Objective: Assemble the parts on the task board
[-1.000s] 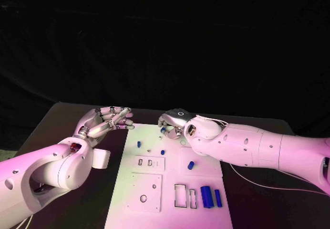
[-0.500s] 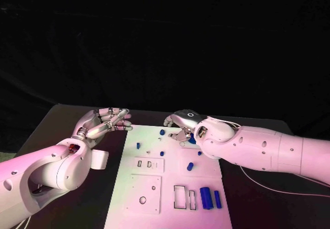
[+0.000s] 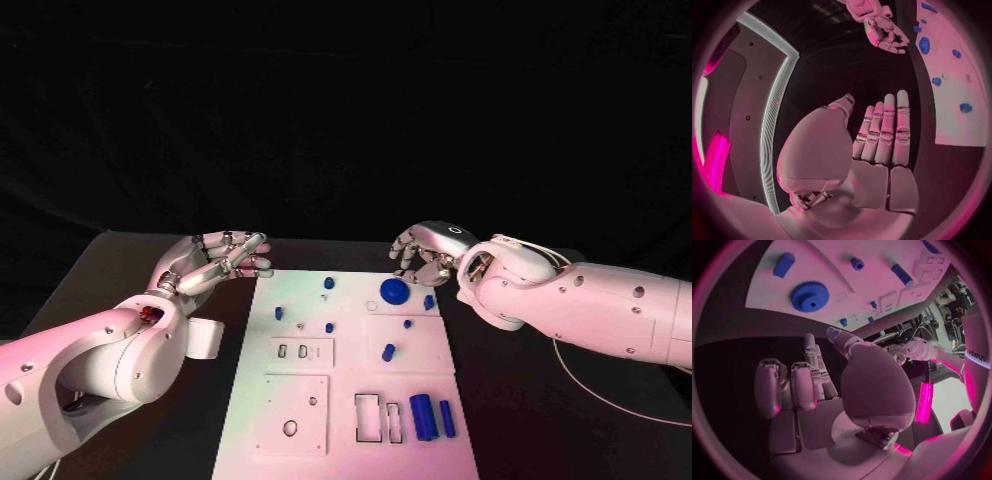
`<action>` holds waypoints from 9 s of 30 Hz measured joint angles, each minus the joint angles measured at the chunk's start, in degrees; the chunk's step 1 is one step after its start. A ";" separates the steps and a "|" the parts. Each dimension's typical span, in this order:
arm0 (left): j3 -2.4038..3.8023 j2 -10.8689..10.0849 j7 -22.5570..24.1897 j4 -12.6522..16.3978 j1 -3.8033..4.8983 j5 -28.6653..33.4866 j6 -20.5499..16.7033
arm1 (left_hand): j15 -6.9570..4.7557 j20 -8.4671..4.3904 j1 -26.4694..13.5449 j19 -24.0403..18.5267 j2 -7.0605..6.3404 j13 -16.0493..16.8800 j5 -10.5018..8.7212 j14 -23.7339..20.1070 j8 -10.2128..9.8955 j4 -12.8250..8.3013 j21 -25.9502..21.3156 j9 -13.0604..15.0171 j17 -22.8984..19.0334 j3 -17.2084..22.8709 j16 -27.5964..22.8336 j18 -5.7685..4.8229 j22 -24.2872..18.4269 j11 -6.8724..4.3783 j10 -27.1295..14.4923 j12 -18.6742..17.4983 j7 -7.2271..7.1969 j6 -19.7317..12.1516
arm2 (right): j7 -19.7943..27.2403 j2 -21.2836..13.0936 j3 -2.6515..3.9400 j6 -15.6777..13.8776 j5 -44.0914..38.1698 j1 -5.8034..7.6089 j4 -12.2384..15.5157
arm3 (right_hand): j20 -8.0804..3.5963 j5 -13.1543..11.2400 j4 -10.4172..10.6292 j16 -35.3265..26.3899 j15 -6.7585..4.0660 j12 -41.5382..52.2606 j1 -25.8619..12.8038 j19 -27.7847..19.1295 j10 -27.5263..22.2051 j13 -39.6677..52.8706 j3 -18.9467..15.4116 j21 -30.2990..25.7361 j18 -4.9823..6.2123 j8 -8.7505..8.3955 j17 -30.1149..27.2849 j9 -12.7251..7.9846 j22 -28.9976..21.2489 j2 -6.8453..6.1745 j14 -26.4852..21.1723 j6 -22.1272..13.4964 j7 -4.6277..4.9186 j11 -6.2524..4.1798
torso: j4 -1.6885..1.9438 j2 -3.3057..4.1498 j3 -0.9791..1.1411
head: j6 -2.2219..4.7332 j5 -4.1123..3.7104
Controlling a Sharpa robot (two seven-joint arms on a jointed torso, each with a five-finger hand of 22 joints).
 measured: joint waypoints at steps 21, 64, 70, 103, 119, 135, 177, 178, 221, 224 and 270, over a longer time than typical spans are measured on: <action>-0.12 2.42 -4.85 -2.06 0.01 -6.45 2.09 | 1.05 1.10 -0.46 -1.95 -0.46 -0.05 0.00 -3.26 -1.21 0.06 -0.22 -0.24 0.84 -1.23 -2.29 0.01 -0.38 1.28 -1.71 -1.95 -0.42 -1.65 | -1.27 1.58 -0.09 4.01 4.84 -1.63 -2.22 | -0.80 2.21 8.81 6.06 -0.92 48.50 6.20 2.04 -2.34 50.05 -14.84 4.12 -0.87 3.57 7.34 3.11 -0.01 1.80 0.07 -6.33 -0.60 -0.64 | -0.36 0.24 0.86 | -0.33 -0.58; -0.13 2.39 -6.29 -2.37 0.01 -8.36 2.47 | 1.16 1.32 -0.45 -2.57 -0.46 -0.04 0.00 -3.76 -1.44 0.09 -0.45 -0.23 1.05 -1.83 -2.66 0.00 -0.56 1.53 -1.96 -2.17 -0.42 -1.64 | -2.40 4.63 -0.22 7.80 4.91 -2.42 -5.56 | -0.37 2.64 11.54 7.65 -0.51 66.51 9.24 2.00 6.71 67.54 -17.52 6.44 -1.79 5.78 7.31 3.77 -0.05 3.93 0.07 -6.82 -0.49 -0.37 | -0.37 0.10 0.80 | -1.27 -0.24; -0.13 2.33 -6.31 -2.39 0.01 -8.37 2.51 | 1.16 1.32 -0.45 -2.57 -0.46 -0.04 0.00 -3.76 -1.44 0.09 -0.45 -0.23 1.05 -1.83 -2.66 0.00 -0.56 1.53 -1.96 -2.17 -0.42 -1.64 | -2.77 4.97 -0.26 7.25 4.26 -2.43 -5.61 | -0.37 1.00 11.00 8.20 -0.51 69.96 11.30 2.00 9.80 67.54 -14.99 8.41 -3.11 6.23 7.30 3.51 -0.05 5.36 0.07 -4.12 -0.83 -0.72 | -0.37 0.10 0.79 | -1.39 -0.26; -0.13 1.95 -6.48 -2.82 0.00 -7.43 2.82 | 1.16 1.32 -0.45 -2.57 -0.45 -0.04 0.00 -3.76 -1.44 0.09 -0.45 -0.23 1.15 -1.83 -2.66 0.00 -0.55 1.53 -1.96 -2.17 -0.42 -1.64 | -6.01 9.03 -0.49 -3.88 -10.89 -3.09 1.49 | -0.81 1.44 10.96 8.20 -1.35 72.35 11.62 2.02 11.66 67.51 -10.93 8.40 -3.10 7.13 7.29 3.41 -0.02 3.72 0.07 -0.97 -0.67 -2.11 | -0.25 0.07 0.73 | -1.61 0.95; -0.13 2.05 -6.52 -2.73 0.00 -7.29 2.86 | 1.16 1.32 -0.45 -2.57 -0.45 -0.03 0.00 -3.76 -1.44 0.08 -0.45 -0.23 1.20 -1.83 -2.89 0.00 -0.60 1.53 -1.96 -2.38 -0.42 -1.64 | -7.51 15.88 -1.02 -3.70 -12.05 -3.41 -3.03 | -1.00 2.29 11.22 8.20 -1.35 72.36 10.91 2.22 11.87 67.50 -10.69 8.39 -3.10 6.95 7.28 3.43 -0.03 3.68 0.07 -0.92 -0.71 -2.32 | -0.14 0.08 0.60 | -2.10 1.35; -0.12 2.06 -6.50 -2.68 0.00 -7.24 2.85 | 1.16 1.32 -0.45 -2.57 -0.46 -0.03 0.00 -3.76 -1.44 0.08 -0.45 -0.22 1.19 -1.83 -2.89 0.00 -0.59 1.53 -1.96 -2.38 -0.42 -1.64 | -8.09 19.19 -1.11 -3.06 -12.71 -4.28 -5.50 | -1.00 2.28 11.22 8.20 -1.35 72.36 10.84 2.22 11.87 67.49 -10.68 8.36 -3.10 6.53 7.27 3.49 -0.04 3.60 0.07 -0.94 -0.76 -2.32 | -0.25 0.11 0.74 | -2.37 1.87; -0.12 1.98 -6.53 -2.86 0.01 -7.19 2.88 | 1.36 1.32 -0.45 -2.57 -0.45 -0.03 0.00 -3.96 -1.56 0.08 -0.45 -0.22 1.34 -2.14 -2.88 0.00 -0.58 1.32 -2.16 -2.38 -0.62 -1.84 | -7.87 21.25 -1.15 -0.33 -11.59 -4.73 -8.96 | -0.57 7.08 12.62 8.20 -0.92 70.78 -5.59 2.21 10.41 67.52 -15.80 8.35 -3.09 3.65 7.27 3.91 -0.02 5.74 0.07 -2.27 -1.18 -0.90 | -0.48 0.13 0.86 | -2.43 2.13; -0.12 1.97 -6.53 -2.86 0.01 -7.19 2.88 | 1.36 1.32 -0.45 -2.57 -0.45 -0.03 0.00 -3.96 -1.65 0.08 -0.45 -0.22 1.34 -2.14 -2.89 0.00 -0.58 1.32 -2.16 -2.38 -0.62 -1.84 | -7.87 21.24 -1.15 -0.18 -11.48 -4.73 -9.00 | -0.57 7.29 12.62 8.30 -0.92 70.78 -5.65 2.21 10.41 67.52 -15.80 8.35 -3.09 3.65 7.27 3.94 -0.02 5.81 0.07 -2.26 -1.18 -0.90 | -0.49 0.14 0.87 | -2.44 2.15; -0.12 1.69 -6.47 -3.01 0.00 -7.15 2.88 | 1.36 1.32 -0.45 -2.57 -0.45 -0.03 0.00 -3.96 -1.65 0.08 -0.45 -0.22 1.45 -2.14 -3.11 -0.01 -0.62 1.53 -2.37 -2.37 -0.40 -2.05 | 1.03 -5.44 -0.66 -2.55 5.67 -1.43 5.69 | -0.58 0.39 7.86 8.42 -0.93 71.45 6.68 2.21 11.03 67.49 -11.35 8.35 -3.09 1.75 7.31 4.32 -0.05 3.14 0.07 -2.34 -1.74 -1.12 | -1.73 -0.25 1.33 | -1.70 1.37; -0.12 1.72 -6.46 -3.02 0.00 -7.13 2.90 | 1.36 1.32 -0.45 -2.57 -0.45 -0.03 0.00 -3.96 -1.65 0.08 -0.45 -0.22 1.45 -2.14 -3.11 -0.01 -0.62 1.53 -2.36 -2.37 -0.40 -2.04 | 2.97 -6.71 -0.78 -2.27 7.06 -2.18 5.19 | -0.58 0.39 7.79 8.42 -0.93 71.45 6.82 2.21 11.02 67.49 -11.28 8.35 -3.09 1.65 7.31 4.26 -0.05 3.00 0.07 -2.67 -1.82 -1.12 | -1.86 -0.28 1.49 | -1.79 1.19; -0.14 1.66 -6.46 -3.57 -0.02 -7.04 3.06 | 1.36 1.32 -0.20 -2.57 -0.20 -0.03 0.00 -3.95 -1.65 0.08 -0.45 -0.22 1.55 -2.14 -3.11 0.00 -0.62 1.52 -2.36 -2.37 -0.41 -2.04 | 7.06 -3.76 -0.88 -1.66 9.77 -7.19 -2.22 | 0.36 -4.60 8.67 8.42 -0.09 71.31 10.21 2.10 10.92 67.52 -12.76 8.35 -3.09 -0.88 7.29 4.74 -0.02 6.43 0.07 -5.21 0.15 0.22 | -2.08 -0.34 1.67 | -3.25 1.88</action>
